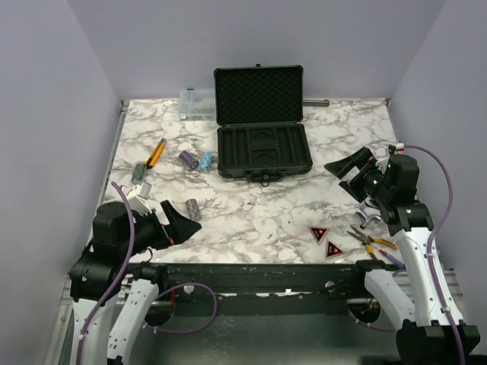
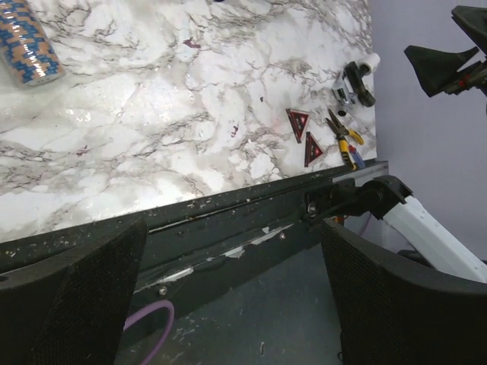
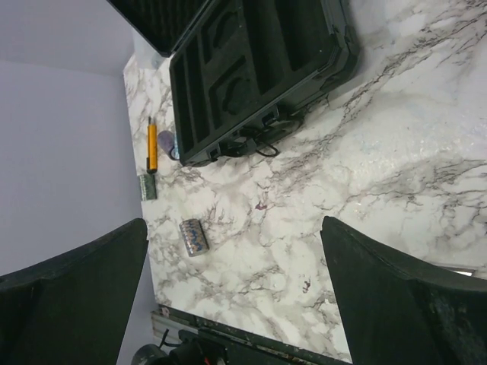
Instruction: Pack up texas hold em set
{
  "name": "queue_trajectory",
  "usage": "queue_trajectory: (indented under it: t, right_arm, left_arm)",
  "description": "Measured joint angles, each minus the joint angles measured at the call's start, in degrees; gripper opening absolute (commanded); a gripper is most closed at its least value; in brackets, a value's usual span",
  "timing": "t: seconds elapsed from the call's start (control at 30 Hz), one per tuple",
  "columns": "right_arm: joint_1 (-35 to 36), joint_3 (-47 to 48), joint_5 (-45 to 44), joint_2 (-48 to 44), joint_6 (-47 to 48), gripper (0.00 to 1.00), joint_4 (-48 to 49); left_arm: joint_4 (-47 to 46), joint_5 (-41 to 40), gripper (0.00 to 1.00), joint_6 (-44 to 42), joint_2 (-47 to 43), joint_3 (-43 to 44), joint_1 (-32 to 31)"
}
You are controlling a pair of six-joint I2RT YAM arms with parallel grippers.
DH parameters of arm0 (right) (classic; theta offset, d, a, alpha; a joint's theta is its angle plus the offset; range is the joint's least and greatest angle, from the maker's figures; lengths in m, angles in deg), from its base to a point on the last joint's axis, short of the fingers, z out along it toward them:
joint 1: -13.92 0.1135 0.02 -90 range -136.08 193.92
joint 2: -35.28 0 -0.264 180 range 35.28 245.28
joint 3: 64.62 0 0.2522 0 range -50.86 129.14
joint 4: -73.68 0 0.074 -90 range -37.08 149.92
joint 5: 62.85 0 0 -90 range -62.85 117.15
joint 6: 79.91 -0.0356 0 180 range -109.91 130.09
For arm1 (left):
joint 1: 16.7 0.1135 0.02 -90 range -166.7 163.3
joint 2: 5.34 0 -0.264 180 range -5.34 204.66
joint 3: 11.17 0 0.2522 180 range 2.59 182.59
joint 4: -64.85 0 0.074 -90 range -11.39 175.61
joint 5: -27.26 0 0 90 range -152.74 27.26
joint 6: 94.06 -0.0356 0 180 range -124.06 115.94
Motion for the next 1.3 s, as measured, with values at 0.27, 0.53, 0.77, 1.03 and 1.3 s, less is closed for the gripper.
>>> queue_trajectory:
  t: [0.27, 0.53, 0.77, 1.03, 1.3]
  right_arm:
    - [0.00, 1.70, -3.04, 1.01, 1.99, 1.00, -4.46]
    - [0.00, 0.70, -3.37, 0.09, 2.93, 1.00, -6.32]
    - [0.00, -0.07, -1.73, 1.70, 3.50, 1.00, -6.45]
    - [1.79, 6.38, -1.68, 16.48, 7.10, 1.00, -13.46]
    - [16.55, 11.80, -10.84, 17.81, 8.59, 1.00, -19.32]
  left_arm:
    - [0.17, -3.28, 0.84, -0.52, 0.44, -4.15, 0.00]
    - [1.38, -5.49, 0.76, -0.24, 0.98, -6.69, 0.00]
    - [2.95, -8.70, 0.73, 0.35, 1.44, -8.20, 0.00]
    - [3.06, -12.68, 0.70, 0.59, 2.64, -10.43, 0.00]
    - [-0.55, -13.66, 0.67, 1.90, 5.62, -13.77, 0.00]
